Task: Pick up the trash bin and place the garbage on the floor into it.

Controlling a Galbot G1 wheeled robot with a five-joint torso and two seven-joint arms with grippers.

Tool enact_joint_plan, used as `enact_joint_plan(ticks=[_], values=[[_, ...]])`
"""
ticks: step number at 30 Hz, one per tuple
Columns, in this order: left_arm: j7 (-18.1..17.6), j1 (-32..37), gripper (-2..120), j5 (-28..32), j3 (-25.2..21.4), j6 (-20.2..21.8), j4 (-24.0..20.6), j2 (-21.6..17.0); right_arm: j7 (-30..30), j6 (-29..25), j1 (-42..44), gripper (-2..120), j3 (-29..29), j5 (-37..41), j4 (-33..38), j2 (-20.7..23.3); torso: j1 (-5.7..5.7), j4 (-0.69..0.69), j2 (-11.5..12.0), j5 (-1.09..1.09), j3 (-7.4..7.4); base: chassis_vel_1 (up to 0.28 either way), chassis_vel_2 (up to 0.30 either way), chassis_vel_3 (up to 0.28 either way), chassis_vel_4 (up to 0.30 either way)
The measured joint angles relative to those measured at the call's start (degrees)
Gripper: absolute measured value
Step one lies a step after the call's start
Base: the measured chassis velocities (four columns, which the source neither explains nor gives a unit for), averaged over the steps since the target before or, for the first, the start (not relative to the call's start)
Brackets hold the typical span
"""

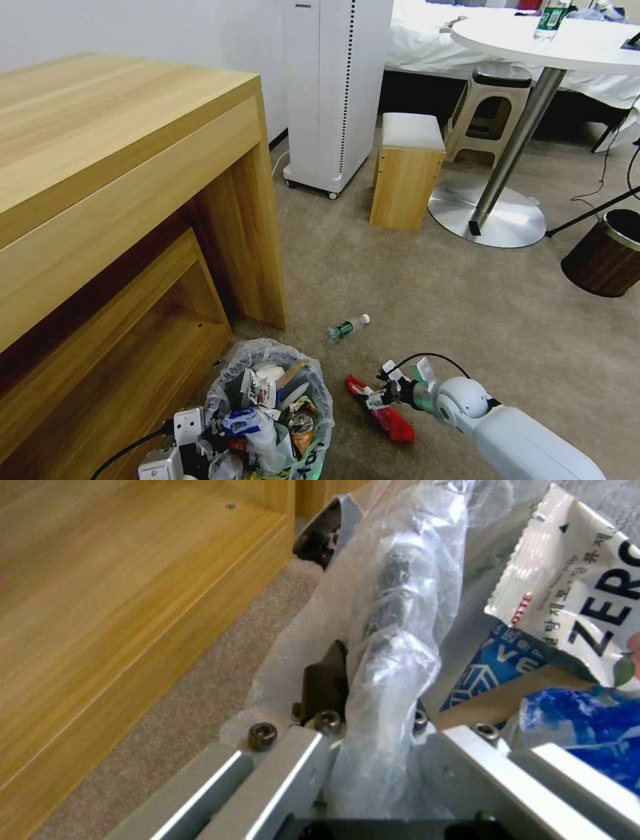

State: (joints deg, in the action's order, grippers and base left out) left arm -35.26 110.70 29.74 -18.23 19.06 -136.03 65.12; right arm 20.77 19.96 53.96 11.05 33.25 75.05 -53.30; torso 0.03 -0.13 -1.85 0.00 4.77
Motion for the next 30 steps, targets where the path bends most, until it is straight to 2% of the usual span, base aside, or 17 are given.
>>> enact_joint_plan(ticks=[17, 20, 23, 24, 26, 27, 29, 30], values=[[-0.1, 0.0, 0, -0.1, 0.2, -0.2, 0.3, -0.1, 0.1, -1.3, -0.7, 100, 0.7, -0.6, -3.5, -2.3, 0.00, 0.00, 0.0, 0.00, 0.00, 0.000, 0.000, 0.000, 0.000], [-0.1, -0.1, 0, 0.0, 0.2, -0.2, 0.3, -0.1, 0.2, -1.4, -0.7, 93, 0.7, -0.8, -3.8, -2.5, 0.00, 0.00, 0.0, 0.00, 0.00, 0.000, 0.000, 0.000, 0.000], [-0.2, -0.2, 0, 0.1, 0.4, -0.2, 0.4, -0.3, 0.5, -1.8, -0.6, 77, 0.6, -1.2, -4.2, -2.8, 0.00, 0.00, 0.0, 0.00, 0.00, 0.000, 0.000, 0.000, 0.000], [-0.2, -0.2, 0, 0.1, 0.4, -0.2, 0.4, -0.3, 0.5, -1.8, -0.6, 77, 0.6, -1.2, -4.2, -2.8, 0.00, 0.00, 0.0, 0.00, 0.00, 0.000, 0.000, 0.000, 0.000], [-0.3, -0.4, 0, 0.1, 0.7, -0.3, 0.5, -0.3, 0.5, -2.2, -0.5, 67, 0.4, -1.2, -4.2, -2.8, 0.00, 0.00, 0.0, 0.00, 0.00, 0.000, 0.000, 0.000, 0.000], [-0.3, -0.4, 0, 0.1, 0.7, -0.3, 0.5, -0.3, 0.5, -2.2, -0.5, 67, 0.4, -1.2, -4.2, -2.8, 0.00, 0.00, 0.0, 0.00, 0.00, 0.000, 0.000, 0.000, 0.000], [-0.3, -0.4, 0, 0.1, 0.9, -0.3, 0.5, -0.3, 0.8, -2.6, -0.4, 57, 0.2, -1.0, -3.9, -2.5, 0.00, 0.00, 0.0, 0.00, 0.00, 0.000, 0.000, 0.000, 0.000], [-0.3, -0.4, 0, 0.1, 0.9, -0.3, 0.5, -0.3, 0.8, -2.6, -0.4, 57, 0.2, -1.0, -3.9, -2.5, 0.00, 0.00, 0.0, 0.00, 0.00, 0.000, 0.000, 0.000, 0.000]])
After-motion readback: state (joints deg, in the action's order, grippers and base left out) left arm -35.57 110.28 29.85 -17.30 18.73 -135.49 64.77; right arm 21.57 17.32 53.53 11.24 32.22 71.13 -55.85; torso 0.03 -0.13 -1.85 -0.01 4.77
